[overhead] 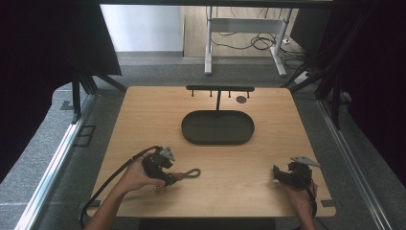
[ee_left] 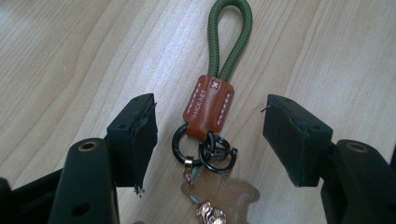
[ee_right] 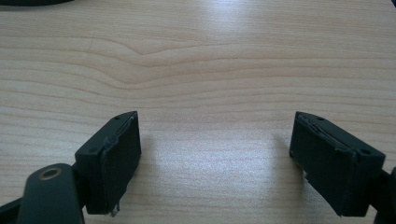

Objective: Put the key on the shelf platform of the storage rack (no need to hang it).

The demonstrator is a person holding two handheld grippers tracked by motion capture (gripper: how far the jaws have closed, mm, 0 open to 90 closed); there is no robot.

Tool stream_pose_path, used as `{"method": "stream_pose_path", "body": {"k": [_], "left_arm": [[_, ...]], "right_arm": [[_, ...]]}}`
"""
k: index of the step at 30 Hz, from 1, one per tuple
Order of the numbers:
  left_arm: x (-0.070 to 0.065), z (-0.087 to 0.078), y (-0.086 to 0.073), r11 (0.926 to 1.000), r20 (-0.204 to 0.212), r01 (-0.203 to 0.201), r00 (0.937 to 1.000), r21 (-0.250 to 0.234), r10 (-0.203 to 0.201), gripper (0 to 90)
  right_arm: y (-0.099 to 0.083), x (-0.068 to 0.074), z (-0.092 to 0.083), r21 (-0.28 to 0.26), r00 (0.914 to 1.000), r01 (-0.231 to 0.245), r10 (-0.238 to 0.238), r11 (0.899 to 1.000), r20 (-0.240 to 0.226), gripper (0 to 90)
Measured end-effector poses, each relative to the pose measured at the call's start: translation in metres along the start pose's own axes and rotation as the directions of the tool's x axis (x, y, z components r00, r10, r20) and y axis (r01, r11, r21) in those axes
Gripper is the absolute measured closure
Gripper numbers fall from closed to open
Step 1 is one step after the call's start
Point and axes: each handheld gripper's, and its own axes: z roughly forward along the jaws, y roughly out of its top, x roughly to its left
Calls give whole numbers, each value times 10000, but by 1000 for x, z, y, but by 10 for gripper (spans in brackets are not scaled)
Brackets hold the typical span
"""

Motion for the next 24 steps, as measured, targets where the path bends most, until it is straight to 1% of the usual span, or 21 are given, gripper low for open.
{"method": "stream_pose_path", "body": {"k": [4,5,6,8,11,13,15,20,24], "left_arm": [[0,5,4,9995,10,-244,9997,207,244,366],[0,6,5,9990,102,-374,9993,243,372,375],[0,6,5,9990,102,-374,9993,243,372,376],[-1,8,7,9973,55,-577,9983,448,575,384],[-2,10,8,9954,54,-748,9972,606,746,392],[-3,12,9,9933,35,-875,9962,754,875,418],[-2,13,10,9924,44,-918,9958,814,918,426],[-1,17,12,9916,27,-928,9957,902,929,479],[1,21,15,9892,59,-1002,9950,1065,1002,513]], "right_arm": [[0,0,0,1,10000,11,-11,10000,-15,168],[0,0,0,1,10000,11,-11,10000,7,168],[0,0,0,1,10000,11,-11,10000,7,168],[0,0,0,0,10000,33,-33,10000,-8,168],[0,0,0,1,10000,37,-37,10000,-9,167],[0,0,0,-1,10000,37,-37,10000,-5,167],[0,0,0,-5,10000,27,-27,10000,14,167],[0,0,0,1,10000,39,-39,10000,-3,167],[0,0,0,4,10000,38,-38,10000,-2,167]]}}
